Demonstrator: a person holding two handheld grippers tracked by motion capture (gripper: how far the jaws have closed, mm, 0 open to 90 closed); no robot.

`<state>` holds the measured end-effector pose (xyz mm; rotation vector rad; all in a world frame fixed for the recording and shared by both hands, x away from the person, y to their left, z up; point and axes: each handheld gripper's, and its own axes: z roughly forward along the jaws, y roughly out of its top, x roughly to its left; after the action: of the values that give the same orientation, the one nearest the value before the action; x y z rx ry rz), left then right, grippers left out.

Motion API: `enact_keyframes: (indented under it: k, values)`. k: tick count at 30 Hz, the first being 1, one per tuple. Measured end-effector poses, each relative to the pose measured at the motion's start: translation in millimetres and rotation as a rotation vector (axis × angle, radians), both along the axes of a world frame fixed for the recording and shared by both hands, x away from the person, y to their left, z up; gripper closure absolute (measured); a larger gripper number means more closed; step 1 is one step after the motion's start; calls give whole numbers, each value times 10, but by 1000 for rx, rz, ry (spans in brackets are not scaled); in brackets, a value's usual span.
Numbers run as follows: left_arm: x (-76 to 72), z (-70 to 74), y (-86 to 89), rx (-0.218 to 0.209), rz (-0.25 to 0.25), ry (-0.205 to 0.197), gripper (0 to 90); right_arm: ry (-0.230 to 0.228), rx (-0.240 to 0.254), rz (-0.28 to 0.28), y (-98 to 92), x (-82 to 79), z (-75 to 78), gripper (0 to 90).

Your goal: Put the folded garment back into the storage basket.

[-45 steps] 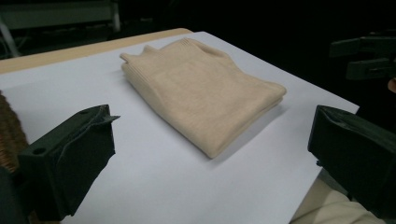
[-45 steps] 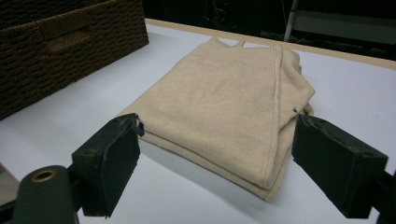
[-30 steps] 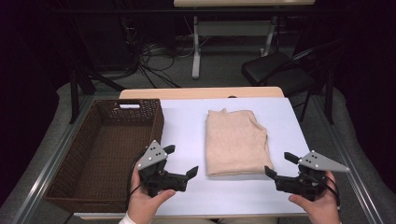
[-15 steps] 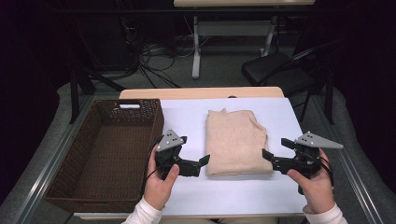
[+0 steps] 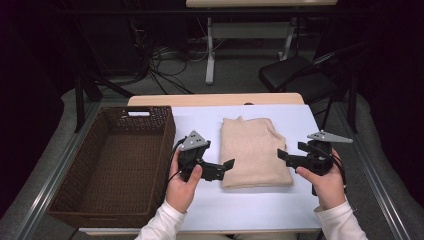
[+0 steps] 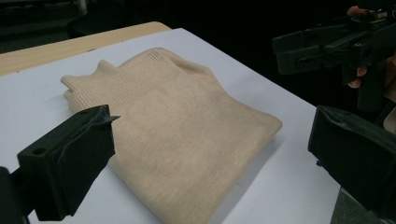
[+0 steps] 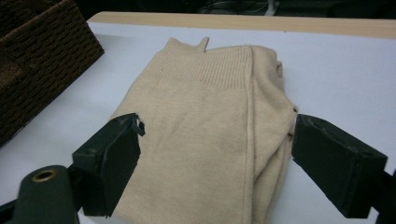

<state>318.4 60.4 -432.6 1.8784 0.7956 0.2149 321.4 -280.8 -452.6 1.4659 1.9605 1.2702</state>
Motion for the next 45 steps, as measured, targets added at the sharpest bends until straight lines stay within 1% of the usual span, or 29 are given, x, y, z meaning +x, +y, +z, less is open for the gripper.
enact_keyframes:
  k: [1, 2, 3, 5, 7, 10, 11, 12, 13, 14, 15, 16, 17, 20, 21, 22, 23, 24, 25, 31, 32, 33, 34, 38, 39, 41, 42, 43, 45]
  values:
    - [0, 0, 0, 0, 0, 0, 3, 0, 0, 0, 0, 0, 0, 148]
    - [34, -21, -20, 12, 4, -3, 3, 23, 15, -10, 0, 30, -43, 148]
    - [50, -32, -31, 14, 14, -5, 3, 27, 11, -12, -4, 43, -60, 148]
    - [87, -48, -43, 14, 16, 0, 3, 45, 5, -23, -8, 61, -104, 149]
    - [126, -69, -59, 18, 24, 3, 3, 72, 24, -20, -25, 76, -148, 149]
    - [165, -97, -78, 20, 32, 9, 3, 86, 33, -28, -53, 98, -201, 149]
    - [202, -130, -98, 28, 44, 21, 3, 112, 51, -40, -76, 112, -233, 149]
    - [222, -146, -106, 31, 46, 23, 4, 118, 59, -36, -91, 117, -243, 149]
    - [243, -162, -113, 33, 50, 26, 3, 132, 82, -41, -98, 122, -258, 151]
    - [263, -177, -123, 32, 51, 38, 3, 143, 94, -40, -114, 130, -272, 152]
    - [263, -177, -123, 32, 51, 38, 3, 143, 94, -40, -114, 130, -272, 152]
    - [306, -204, -137, 37, 67, 52, 3, 171, 107, -42, -139, 135, -294, 156]
    - [329, -219, -145, 35, 73, 55, 4, 167, 111, -42, -144, 141, -306, 158]
    - [403, -261, -173, 28, 90, 86, 3, 180, 112, -46, -163, 143, -332, 160]
    - [403, -261, -173, 28, 90, 86, 3, 184, 112, -42, -172, 144, -337, 161]
    - [451, -293, -194, 22, 107, 116, 4, 193, 122, -45, -171, 143, -347, 163]
    - [451, -293, -194, 22, 107, 116, 3, 192, 122, -41, -177, 145, -355, 166]
    - [479, -307, -199, 24, 112, 131, 3, 198, 131, -41, -175, 144, -358, 168]
    - [535, -339, -207, 15, 114, 154, 4, 198, 124, -36, -182, 147, -367, 172]
    - [684, -413, -220, 1, 143, 210, 4, 207, 127, -39, -188, 149, -393, 186]
    - [684, -413, -220, 1, 143, 210, 3, 207, 127, -39, -188, 149, -393, 186]
    - [728, -439, -229, -6, 152, 237, 3, 211, 113, -35, -185, 158, -416, 179]
    - [728, -439, -229, -6, 152, 237, 4, 212, 114, -32, -183, 159, -420, 178]
    - [817, -494, -231, -10, 156, 279, 4, 224, 113, -38, -163, 162, -440, 176]
    - [860, -519, -228, -20, 162, 303, 4, 223, 112, -37, -163, 163, -443, 176]
    - [901, -543, -230, -25, 168, 326, 4, 217, 113, -33, -171, 166, -448, 176]
    - [901, -543, -230, -25, 168, 326, 5, 217, 113, -33, -171, 166, -448, 176]
    - [921, -558, -231, -26, 173, 338, 5, 220, 123, -42, -178, 165, -447, 176]
    - [964, -593, -237, -28, 190, 347, 6, 217, 127, -40, -188, 166, -447, 176]
